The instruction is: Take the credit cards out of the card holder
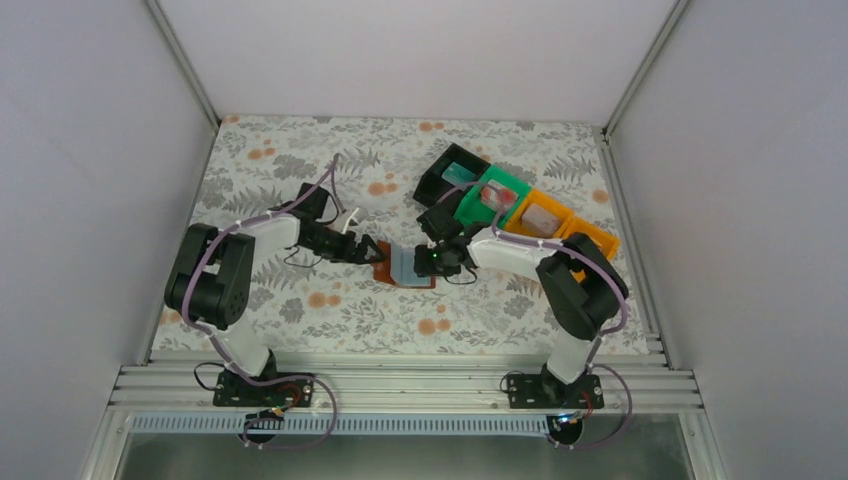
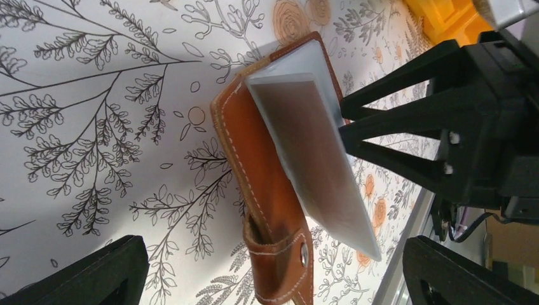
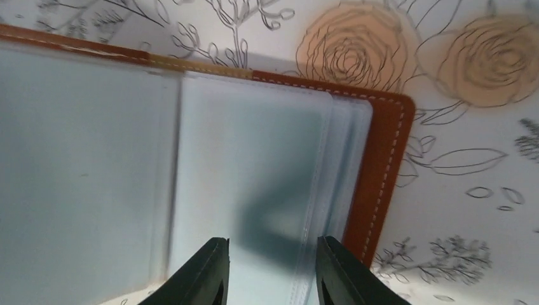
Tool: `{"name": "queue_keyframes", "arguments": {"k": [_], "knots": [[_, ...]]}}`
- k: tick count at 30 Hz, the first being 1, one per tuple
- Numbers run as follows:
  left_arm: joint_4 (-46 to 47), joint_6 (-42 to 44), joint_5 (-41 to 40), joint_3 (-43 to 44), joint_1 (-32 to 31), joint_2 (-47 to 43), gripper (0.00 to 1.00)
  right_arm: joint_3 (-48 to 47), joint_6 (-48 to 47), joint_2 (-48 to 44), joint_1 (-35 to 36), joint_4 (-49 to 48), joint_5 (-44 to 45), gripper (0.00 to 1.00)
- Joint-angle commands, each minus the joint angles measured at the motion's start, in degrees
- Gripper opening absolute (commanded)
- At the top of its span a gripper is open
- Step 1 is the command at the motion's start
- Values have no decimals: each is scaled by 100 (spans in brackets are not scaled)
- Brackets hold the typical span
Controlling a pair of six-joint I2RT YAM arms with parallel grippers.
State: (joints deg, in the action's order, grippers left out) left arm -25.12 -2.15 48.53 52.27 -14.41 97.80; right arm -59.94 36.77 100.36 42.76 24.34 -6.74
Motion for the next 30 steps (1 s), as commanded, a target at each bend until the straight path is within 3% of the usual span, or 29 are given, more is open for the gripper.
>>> {"name": "queue_keyframes", "arguments": {"k": [1,12,22,23,25,27,30], "knots": [[131,-22,215,27,-41,273,100,-118,179,370,103,-155,-249,36],[-10,22,345,185,-97,772,95,-645,89,808,196,-158,-691,30],[-140,148,412,223,-95,736,93,-895,278,1028,382,-737,-1516,31],[-157,158,411,220,-95,724,89,-896,289,1022,390,-801,-1595,31],[-168,169,411,209,-96,737,71,-892,303,1019,389,-875,-1702,30],[-168,163,395,200,-87,748,39,-869,314,973,387,-871,-1664,29],[-180,172,376,194,-77,742,17,-711,344,766,385,-1120,-1770,29]]}}
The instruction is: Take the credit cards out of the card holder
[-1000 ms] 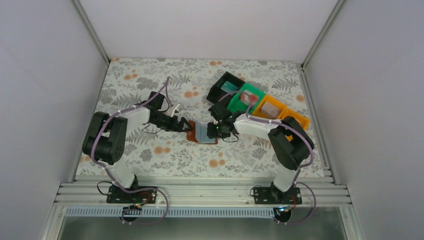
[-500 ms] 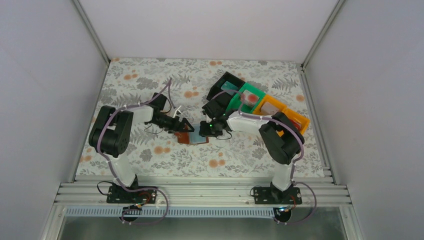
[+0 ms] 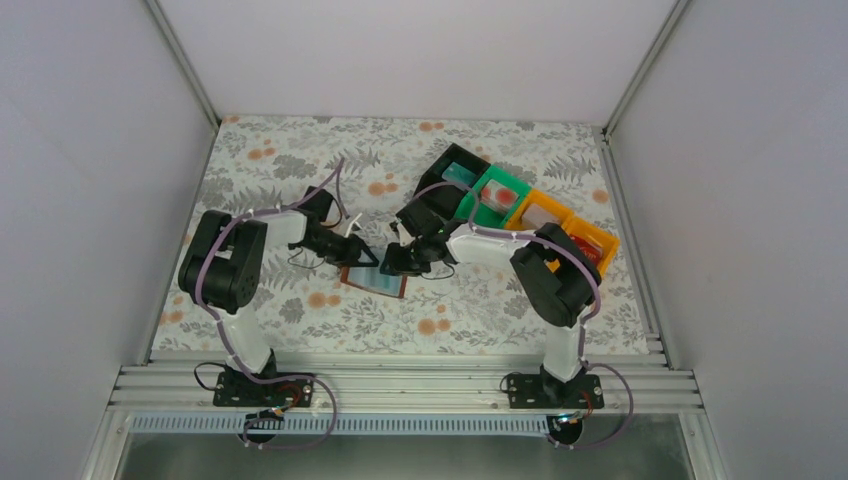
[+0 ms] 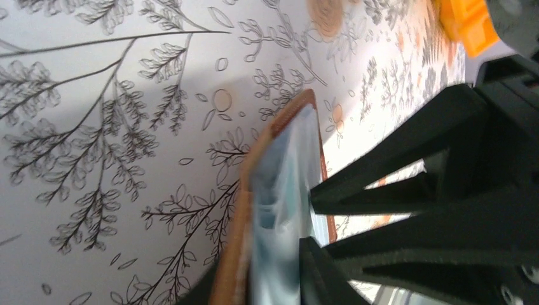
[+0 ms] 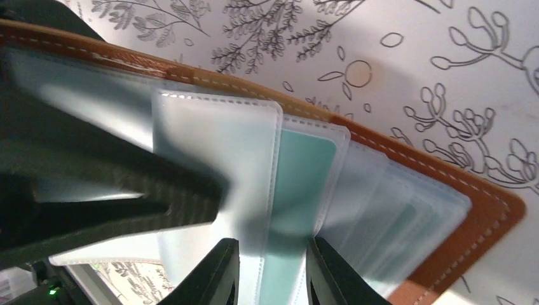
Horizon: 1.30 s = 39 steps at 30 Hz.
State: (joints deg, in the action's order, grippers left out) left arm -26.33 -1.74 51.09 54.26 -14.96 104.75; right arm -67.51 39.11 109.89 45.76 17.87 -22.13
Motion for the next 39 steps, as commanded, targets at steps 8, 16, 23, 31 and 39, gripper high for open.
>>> {"name": "queue_keyframes", "arguments": {"k": [8,16,23,31,39], "knots": [[-257,376,188,134,-11,-151,2,400,70,-846,-103,-704,-286,30],[-898,1240,850,781,-7,-854,2,1087,-473,-2257,-553,-687,-107,45],[-2198,2497,1713,1725,-14,-1323,2,1452,-1140,-3428,-763,-1230,-541,75],[-2808,2856,1806,2503,-55,-1502,2,1803,-1239,-3938,-962,-1638,-708,89],[-3171,3063,1883,2861,-144,-1734,2,1903,-1363,-4101,-1063,-1844,-796,85]]}}
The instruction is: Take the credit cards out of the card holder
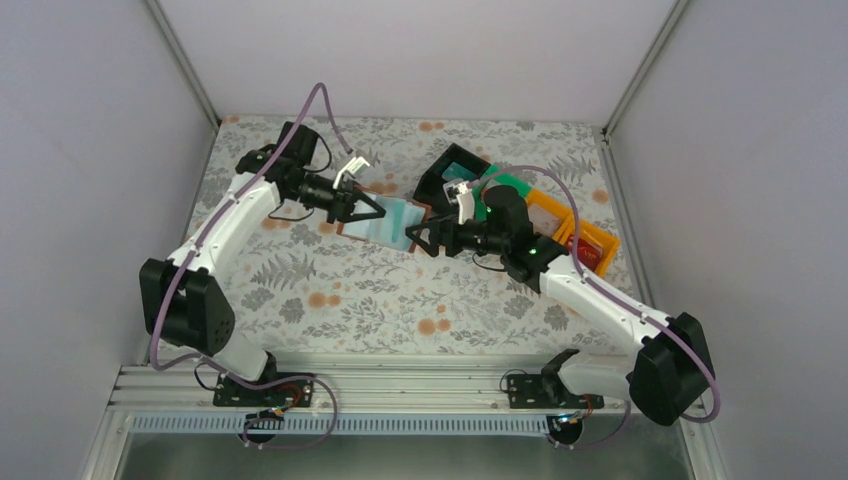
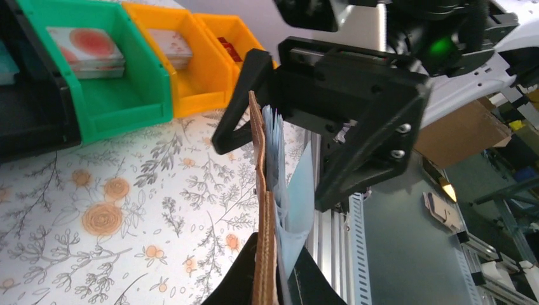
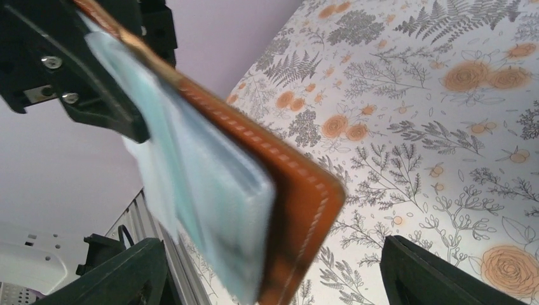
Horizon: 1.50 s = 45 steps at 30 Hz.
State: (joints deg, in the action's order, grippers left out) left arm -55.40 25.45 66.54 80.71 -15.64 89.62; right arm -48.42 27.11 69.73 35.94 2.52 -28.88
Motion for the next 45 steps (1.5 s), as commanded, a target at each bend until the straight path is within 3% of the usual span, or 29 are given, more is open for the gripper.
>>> {"name": "queue_keyframes", "arguments": {"k": [1,5,12,15,19,25,32,37,42,45], "knots": [[-300,368,350,228,-106,-240,2,-23,-181,-90,-86,-332,-182,83],[-339,396,350,222,-185,-320,2,-42,-206,-169,-94,-511,-247,76],[-497,583,507,268,-312,-364,2,-106,-215,-154,-103,-505,-236,44],[-667,827,631,291,-344,-371,2,-87,-194,-147,-105,-541,-276,38],[-535,719,610,255,-415,-378,2,-115,-209,-16,-85,-878,-934,45],[-551,747,597,256,-431,-391,2,-88,-242,81,13,-1130,-1243,45],[-617,820,590,274,-439,-375,3,-70,-398,175,139,-1257,-1676,65],[-645,862,606,273,-440,-389,2,186,-321,-127,142,-1607,-1835,60],[-616,826,622,278,-436,-379,3,183,-392,-241,303,-1697,-1909,70],[-591,796,623,271,-440,-390,2,127,-359,-197,353,-1704,-1789,65]]}}
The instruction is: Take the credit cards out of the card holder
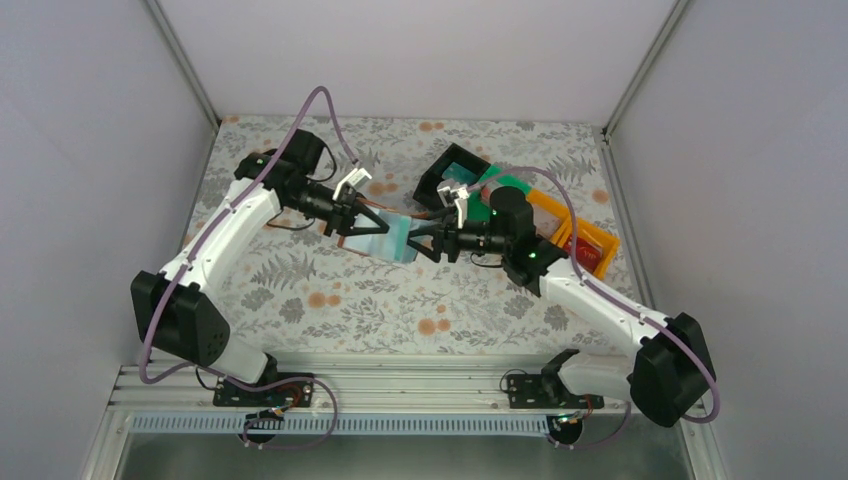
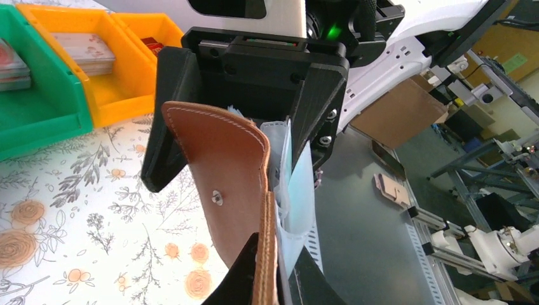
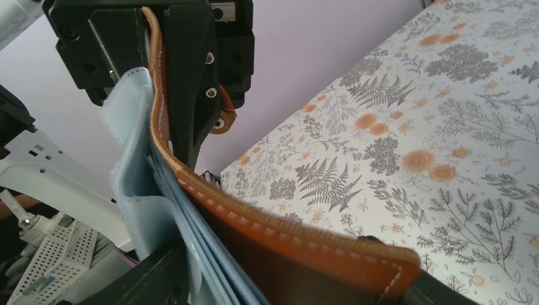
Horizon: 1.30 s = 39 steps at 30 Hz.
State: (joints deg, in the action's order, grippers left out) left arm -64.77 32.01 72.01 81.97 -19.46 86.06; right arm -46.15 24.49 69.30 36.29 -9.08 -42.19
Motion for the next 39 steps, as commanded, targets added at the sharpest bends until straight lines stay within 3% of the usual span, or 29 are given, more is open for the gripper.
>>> {"name": "queue_keyframes", "arguments": {"k": [1,6,9,11,14,16,17,21,24,28,32,39], "knots": [[358,124,72,126,-52,-40,2,-129,-82,-131,336,-584,-455,62],[457,36,-2,49,-58,-63,2,-258,-84,-48,440,-684,-588,38],[610,-133,-143,23,-57,-50,4,-315,-106,-9,483,-540,-584,8],[706,-256,-303,20,-54,-42,22,-287,-117,-97,484,-406,-378,4],[830,-363,-717,20,-34,-83,70,-327,-179,-290,476,56,176,4],[1071,-610,-1302,31,46,-127,96,-543,-171,-344,475,873,852,4],[1282,-845,-1787,15,73,-158,100,-734,-101,-319,475,1392,1395,4],[1988,-1407,-3880,-79,83,-193,100,-1779,935,363,479,3917,4209,4],[2029,-1487,-4082,-59,74,-108,100,-2385,1393,1101,629,4989,5226,4],[1909,-1445,-3812,-88,52,-28,100,-2737,1377,1583,905,4947,5308,4],[1918,-1434,-3678,-223,41,17,100,-2788,1063,1719,998,4412,4731,4],[1854,-1287,-3646,-340,34,182,100,-2409,462,1277,1011,3432,3744,4]]}}
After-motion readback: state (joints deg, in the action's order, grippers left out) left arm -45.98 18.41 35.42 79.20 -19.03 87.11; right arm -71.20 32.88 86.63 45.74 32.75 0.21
